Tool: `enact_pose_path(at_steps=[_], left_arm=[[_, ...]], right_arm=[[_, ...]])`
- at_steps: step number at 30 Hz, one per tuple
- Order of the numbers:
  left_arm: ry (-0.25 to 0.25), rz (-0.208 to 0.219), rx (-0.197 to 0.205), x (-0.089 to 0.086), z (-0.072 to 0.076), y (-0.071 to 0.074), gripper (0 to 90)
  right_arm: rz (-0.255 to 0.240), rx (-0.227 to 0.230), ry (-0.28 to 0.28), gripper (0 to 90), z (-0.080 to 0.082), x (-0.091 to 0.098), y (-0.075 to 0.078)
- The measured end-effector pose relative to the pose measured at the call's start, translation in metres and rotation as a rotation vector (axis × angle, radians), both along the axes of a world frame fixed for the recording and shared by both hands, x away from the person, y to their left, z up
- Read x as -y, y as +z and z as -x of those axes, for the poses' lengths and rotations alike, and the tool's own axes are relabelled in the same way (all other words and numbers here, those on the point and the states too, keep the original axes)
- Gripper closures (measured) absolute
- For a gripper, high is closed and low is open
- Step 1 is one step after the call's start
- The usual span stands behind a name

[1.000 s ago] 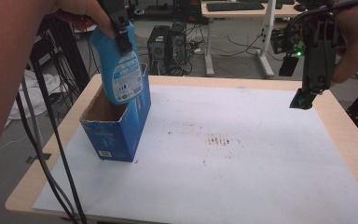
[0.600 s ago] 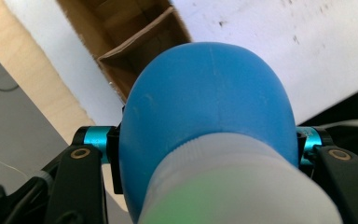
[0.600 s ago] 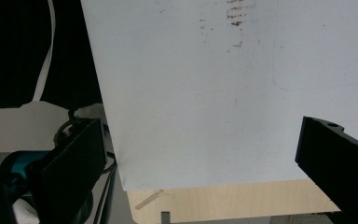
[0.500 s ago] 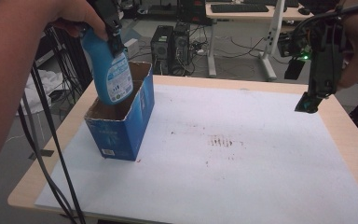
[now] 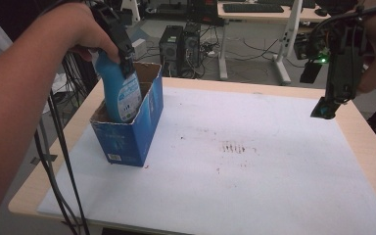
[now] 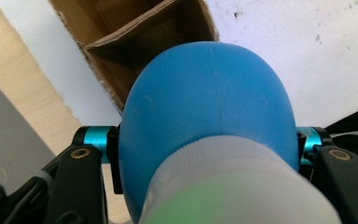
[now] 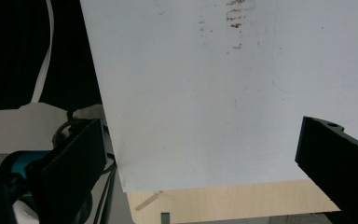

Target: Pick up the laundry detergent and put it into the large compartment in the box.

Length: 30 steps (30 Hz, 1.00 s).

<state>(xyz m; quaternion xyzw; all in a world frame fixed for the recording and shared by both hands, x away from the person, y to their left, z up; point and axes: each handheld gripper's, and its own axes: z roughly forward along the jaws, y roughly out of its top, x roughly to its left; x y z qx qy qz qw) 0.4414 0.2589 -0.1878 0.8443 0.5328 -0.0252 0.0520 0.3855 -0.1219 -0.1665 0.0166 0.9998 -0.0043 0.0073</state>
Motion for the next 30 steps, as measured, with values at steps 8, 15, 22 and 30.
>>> enact_pose_path(at_steps=[8,15,22,30], left_arm=[[-0.062,-0.017,-0.018,0.006,-0.002,-0.034,39.9],[-0.153,-0.032,-0.037,0.012,0.0,-0.05,39.9],[-0.245,-0.044,-0.025,0.015,0.003,-0.062,39.9],[-0.32,-0.039,-0.027,0.013,0.006,-0.077,39.9]], right_arm=[[0.003,0.001,0.006,1.0,0.0,-0.001,0.0],[0.003,0.004,-0.006,1.0,0.002,0.003,0.002],[0.004,0.003,-0.005,1.0,0.003,0.005,0.0],[0.007,0.005,-0.005,1.0,0.004,0.004,0.0]])
